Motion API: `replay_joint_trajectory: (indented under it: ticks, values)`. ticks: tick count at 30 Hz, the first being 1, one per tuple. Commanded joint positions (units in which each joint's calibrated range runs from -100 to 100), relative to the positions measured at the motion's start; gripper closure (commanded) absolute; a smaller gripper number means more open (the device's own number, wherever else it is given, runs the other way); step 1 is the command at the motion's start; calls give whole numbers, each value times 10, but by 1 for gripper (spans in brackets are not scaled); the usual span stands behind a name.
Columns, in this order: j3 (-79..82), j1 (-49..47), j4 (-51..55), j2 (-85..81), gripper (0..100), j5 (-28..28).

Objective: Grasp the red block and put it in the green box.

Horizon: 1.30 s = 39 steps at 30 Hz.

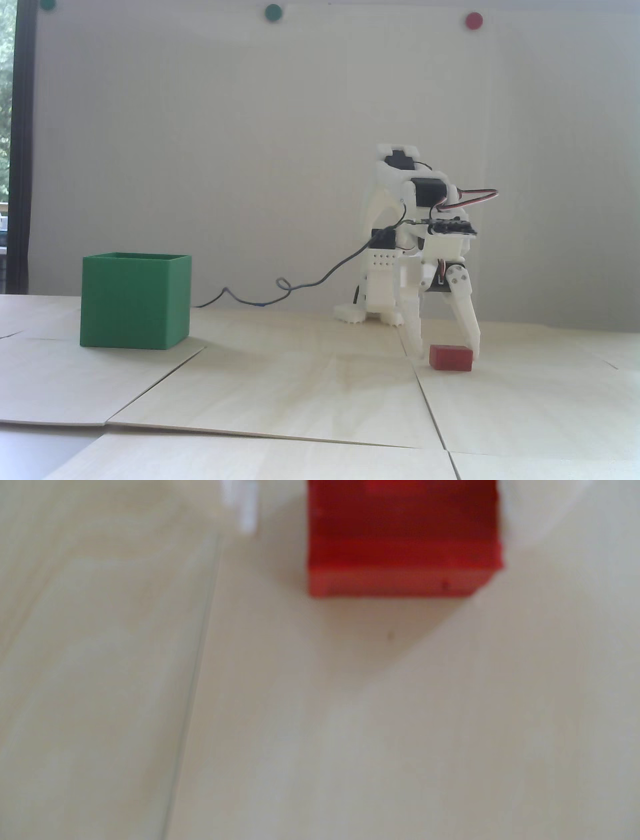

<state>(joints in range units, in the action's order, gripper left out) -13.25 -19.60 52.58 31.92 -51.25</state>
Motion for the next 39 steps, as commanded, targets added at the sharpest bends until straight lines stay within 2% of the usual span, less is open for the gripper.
replay_joint_trajectory:
  ticks: [1,5,13,15,17,21,25,28,34,39]
  values:
    - [-50,3,-14,-10,75,-6]
    - [-49,4,-48,-9,76,-6]
    - [-50,4,-52,25,85,-7]
    - [-50,3,-53,36,90,-7]
    - [-51,3,-62,53,99,-7]
    - [-51,5,-120,66,98,-4]
    - [-55,22,-126,58,98,-6]
    - [-89,42,-106,21,98,-3]
    - [-182,99,2,-136,98,-3]
    - [-197,217,49,-268,98,-5]
